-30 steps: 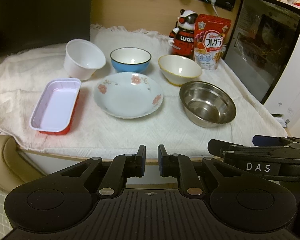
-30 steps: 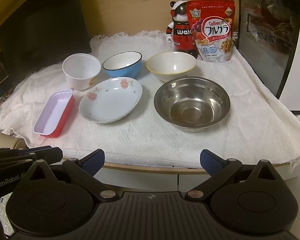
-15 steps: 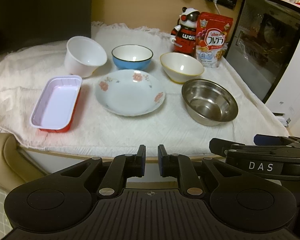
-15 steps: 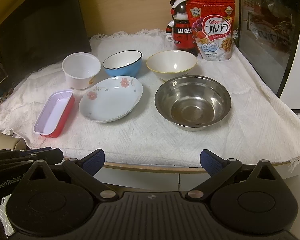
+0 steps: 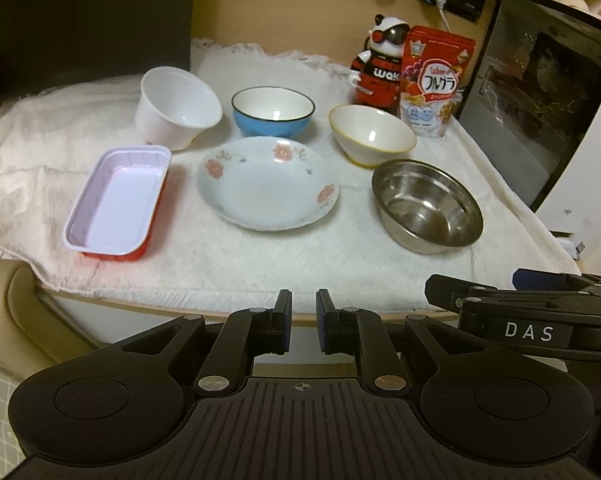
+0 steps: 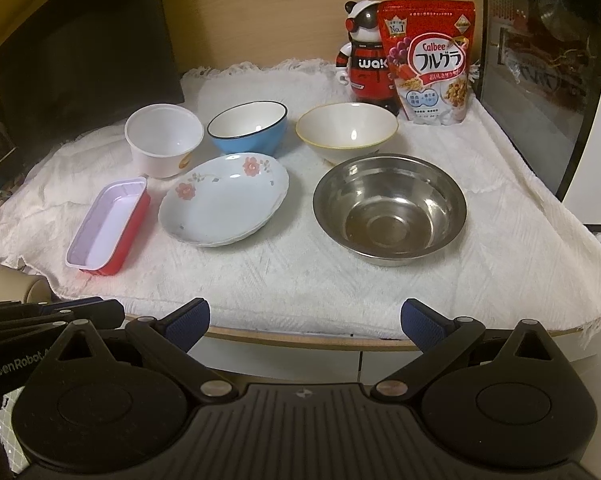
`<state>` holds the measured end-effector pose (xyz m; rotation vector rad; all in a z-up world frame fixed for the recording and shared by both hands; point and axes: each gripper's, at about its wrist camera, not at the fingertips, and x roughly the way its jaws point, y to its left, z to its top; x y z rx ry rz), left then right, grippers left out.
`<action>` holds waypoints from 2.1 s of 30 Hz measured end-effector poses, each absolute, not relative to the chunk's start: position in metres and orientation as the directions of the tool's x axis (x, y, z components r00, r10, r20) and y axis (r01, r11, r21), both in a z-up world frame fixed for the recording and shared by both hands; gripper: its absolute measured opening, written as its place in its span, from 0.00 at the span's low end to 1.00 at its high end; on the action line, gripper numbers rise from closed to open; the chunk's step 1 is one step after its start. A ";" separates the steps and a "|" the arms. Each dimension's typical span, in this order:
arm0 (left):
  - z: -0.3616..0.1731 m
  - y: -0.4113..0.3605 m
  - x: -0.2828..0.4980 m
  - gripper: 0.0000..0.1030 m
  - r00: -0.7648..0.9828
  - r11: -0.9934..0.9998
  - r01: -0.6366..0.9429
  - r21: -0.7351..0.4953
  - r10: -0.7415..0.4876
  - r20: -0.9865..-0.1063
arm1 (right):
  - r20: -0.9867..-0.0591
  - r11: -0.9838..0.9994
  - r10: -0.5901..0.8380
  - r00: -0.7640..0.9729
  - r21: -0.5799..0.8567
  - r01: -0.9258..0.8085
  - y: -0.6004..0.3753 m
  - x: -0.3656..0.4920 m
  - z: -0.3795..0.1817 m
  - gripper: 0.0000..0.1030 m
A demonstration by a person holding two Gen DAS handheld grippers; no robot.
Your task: Organize plates and bowls
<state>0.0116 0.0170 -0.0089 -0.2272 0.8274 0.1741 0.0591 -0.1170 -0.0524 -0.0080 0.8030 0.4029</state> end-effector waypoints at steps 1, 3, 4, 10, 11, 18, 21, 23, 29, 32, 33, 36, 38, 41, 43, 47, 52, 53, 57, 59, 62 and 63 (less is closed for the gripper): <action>-0.009 0.018 0.013 0.15 0.665 0.960 -0.244 -0.135 0.064 -0.744 | -0.699 0.924 0.347 0.625 0.142 -0.354 -0.117 0.060 -0.052 0.99; -0.008 0.022 0.016 0.15 0.671 0.957 -0.249 -0.148 0.060 -0.739 | -0.689 0.922 0.353 0.632 0.145 -0.358 -0.117 0.062 -0.050 0.99; -0.008 0.025 0.018 0.15 0.675 0.954 -0.253 -0.159 0.056 -0.736 | -0.679 0.921 0.360 0.640 0.150 -0.359 -0.119 0.064 -0.049 0.99; -0.005 0.052 0.038 0.16 0.762 0.931 -0.197 -0.307 -0.052 -0.646 | -0.589 0.919 0.386 0.710 0.185 -0.347 -0.132 0.089 -0.041 0.99; -0.006 0.057 0.044 0.16 0.773 0.927 -0.178 -0.330 -0.076 -0.630 | -0.586 0.923 0.379 0.716 0.178 -0.342 -0.134 0.095 -0.041 0.99; -0.022 0.083 0.103 0.16 0.732 0.914 -0.157 -0.374 -0.146 -0.666 | -0.622 0.963 0.248 0.742 0.078 -0.256 -0.135 0.145 -0.052 0.99; -0.036 0.090 0.129 0.16 0.679 0.905 -0.101 -0.414 -0.241 -0.693 | -0.648 0.978 0.203 0.734 0.095 -0.187 -0.141 0.166 -0.055 0.99; -0.045 0.090 0.147 0.16 0.646 0.891 -0.043 -0.452 -0.320 -0.693 | -0.674 0.984 0.175 0.718 0.110 -0.137 -0.145 0.181 -0.055 0.98; -0.066 0.083 0.205 0.16 0.515 0.855 0.071 -0.514 -0.473 -0.715 | -0.727 0.997 0.054 0.684 0.082 0.008 -0.147 0.201 -0.061 0.90; -0.073 0.075 0.227 0.16 0.492 0.863 0.105 -0.494 -0.477 -0.729 | -0.730 0.998 0.015 0.683 0.058 0.039 -0.146 0.201 -0.063 0.82; -0.076 0.072 0.235 0.16 0.480 0.864 0.092 -0.495 -0.474 -0.738 | -0.740 0.998 0.007 0.673 0.050 0.044 -0.147 0.203 -0.065 0.76; -0.082 0.066 0.248 0.16 0.461 0.844 0.060 -0.533 -0.497 -0.735 | -0.765 0.997 0.025 0.643 0.063 0.035 -0.155 0.215 -0.075 0.70; -0.085 0.059 0.255 0.17 0.467 0.857 0.060 -0.511 -0.477 -0.745 | -0.769 0.997 0.048 0.638 0.074 0.014 -0.166 0.228 -0.082 0.68; -0.090 0.052 0.259 0.17 0.474 0.878 -0.011 -0.479 -0.417 -0.776 | -0.780 0.995 0.098 0.618 0.099 -0.033 -0.179 0.252 -0.097 0.68; -0.095 0.045 0.262 0.17 0.462 0.866 -0.030 -0.499 -0.430 -0.775 | -0.787 0.988 0.154 0.598 0.124 -0.092 -0.184 0.266 -0.109 0.68; -0.107 0.031 0.269 0.19 0.439 0.891 -0.085 -0.446 -0.368 -0.820 | -0.811 0.974 0.226 0.540 0.174 -0.146 -0.192 0.288 -0.135 0.67; -0.120 0.015 0.286 0.27 0.392 0.883 -0.104 -0.458 -0.387 -0.834 | -0.820 0.943 0.326 0.470 0.249 -0.220 -0.189 0.304 -0.151 0.53; -0.122 0.013 0.289 0.27 0.391 0.885 -0.113 -0.452 -0.379 -0.839 | -0.819 0.941 0.329 0.470 0.245 -0.232 -0.188 0.305 -0.151 0.53; -0.119 0.016 0.286 0.26 0.394 0.884 -0.127 -0.449 -0.371 -0.841 | -0.813 0.930 0.360 0.459 0.275 -0.243 -0.191 0.310 -0.146 0.51; -0.110 0.020 0.283 0.26 0.416 0.884 -0.118 -0.452 -0.369 -0.831 | -0.806 0.928 0.365 0.466 0.274 -0.253 -0.190 0.308 -0.139 0.53; -0.095 0.031 0.277 0.27 0.450 0.896 -0.105 -0.431 -0.344 -0.824 | -0.788 0.918 0.385 0.481 0.275 -0.285 -0.180 0.303 -0.124 0.53; -0.091 0.037 0.274 0.28 0.460 0.898 -0.109 -0.426 -0.334 -0.823 | -0.780 0.912 0.400 0.481 0.285 -0.296 -0.175 0.302 -0.120 0.53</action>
